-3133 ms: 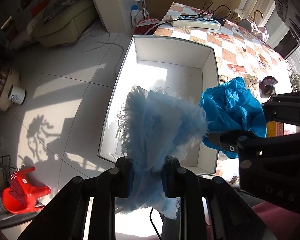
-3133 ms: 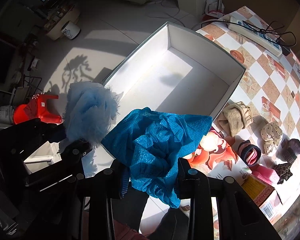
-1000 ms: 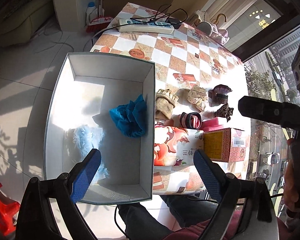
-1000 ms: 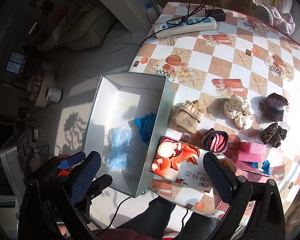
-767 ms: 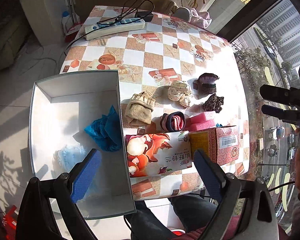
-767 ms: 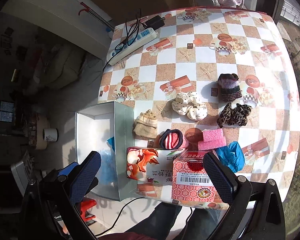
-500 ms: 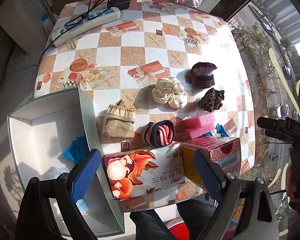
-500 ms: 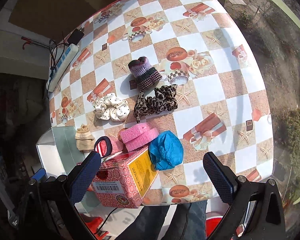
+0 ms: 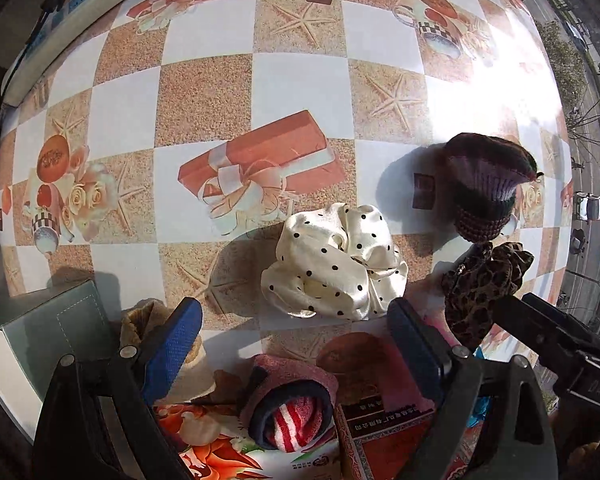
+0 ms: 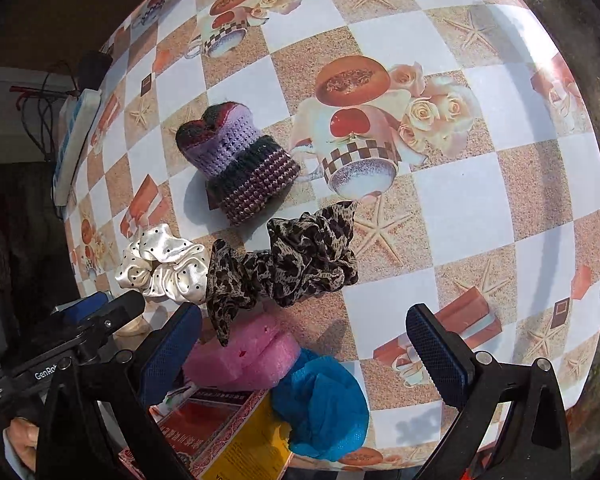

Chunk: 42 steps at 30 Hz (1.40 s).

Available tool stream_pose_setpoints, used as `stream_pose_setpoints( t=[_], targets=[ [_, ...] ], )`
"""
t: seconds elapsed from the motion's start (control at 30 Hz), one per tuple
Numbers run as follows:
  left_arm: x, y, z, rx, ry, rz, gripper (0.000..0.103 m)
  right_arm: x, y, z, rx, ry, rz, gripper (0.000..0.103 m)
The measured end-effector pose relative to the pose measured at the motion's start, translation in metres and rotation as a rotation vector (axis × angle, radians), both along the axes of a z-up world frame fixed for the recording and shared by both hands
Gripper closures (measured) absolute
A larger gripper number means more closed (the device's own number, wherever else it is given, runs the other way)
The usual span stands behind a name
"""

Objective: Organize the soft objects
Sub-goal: 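Grasp the white polka-dot scrunchie with the left tool, then grasp the leopard-print scrunchie with the right tool while the left tool holds the polka-dot scrunchie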

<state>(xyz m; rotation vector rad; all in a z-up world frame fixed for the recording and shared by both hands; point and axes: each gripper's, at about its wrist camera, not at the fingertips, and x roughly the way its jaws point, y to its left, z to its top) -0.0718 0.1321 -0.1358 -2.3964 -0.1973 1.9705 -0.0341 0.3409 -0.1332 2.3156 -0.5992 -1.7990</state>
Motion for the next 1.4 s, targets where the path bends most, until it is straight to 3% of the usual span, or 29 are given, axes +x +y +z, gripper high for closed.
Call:
stream_pose_setpoints(
  t=[0.13,0.2,0.3,0.33,0.43,0.6,0.73,0.77,0.87,0.9,0.93,1.07,1.27,1.4],
  targets=[
    [-0.004,0.004,-0.019,-0.012,-0.024,0.012,0.008,-0.005,-0.011,-0.027,0.089,-0.022,0.106,0.0],
    [-0.005,0.007,-0.028,-0.018,-0.034,0.002,0.008,-0.002,-0.006,-0.035,0.073,-0.029,0.102,0.0],
    [-0.006,0.007,-0.04,-0.025,-0.051,-0.003,0.008,-0.001,-0.009,-0.035,0.08,-0.015,0.142,0.0],
    [-0.006,0.008,-0.044,-0.034,-0.055,-0.005,0.002,-0.001,-0.014,-0.035,0.088,-0.007,0.173,0.0],
    [-0.004,0.009,-0.049,-0.076,-0.051,-0.035,0.0,0.001,-0.026,-0.035,0.11,0.01,0.253,0.0],
    [-0.004,0.018,-0.051,-0.083,-0.054,-0.038,0.0,0.019,-0.059,-0.04,0.257,0.043,0.508,0.0],
    [-0.008,0.018,-0.056,-0.079,-0.108,-0.029,0.001,0.022,-0.052,-0.039,0.254,0.01,0.465,0.002],
    [-0.008,0.019,-0.053,-0.078,-0.097,-0.029,0.003,0.022,-0.049,-0.037,0.26,0.019,0.464,0.005],
    [-0.003,0.015,-0.038,-0.074,-0.038,-0.053,0.029,0.023,-0.042,-0.024,0.271,0.069,0.468,0.039],
    [-0.002,0.015,-0.033,-0.07,-0.019,-0.063,0.052,0.023,-0.04,-0.02,0.265,0.088,0.474,0.065],
    [-0.001,0.015,-0.028,-0.054,-0.009,-0.063,0.07,0.024,-0.038,-0.017,0.249,0.097,0.478,0.084],
    [0.007,0.004,0.009,-0.082,0.121,-0.04,0.074,0.02,-0.021,-0.002,0.173,0.135,0.405,0.085],
    [0.041,-0.009,0.075,-0.068,0.291,-0.042,0.074,0.034,0.014,0.053,0.111,0.231,0.327,0.085],
    [0.079,-0.006,0.114,-0.037,0.359,-0.058,0.074,0.034,0.018,0.09,0.089,0.275,0.286,0.085]
  ],
)
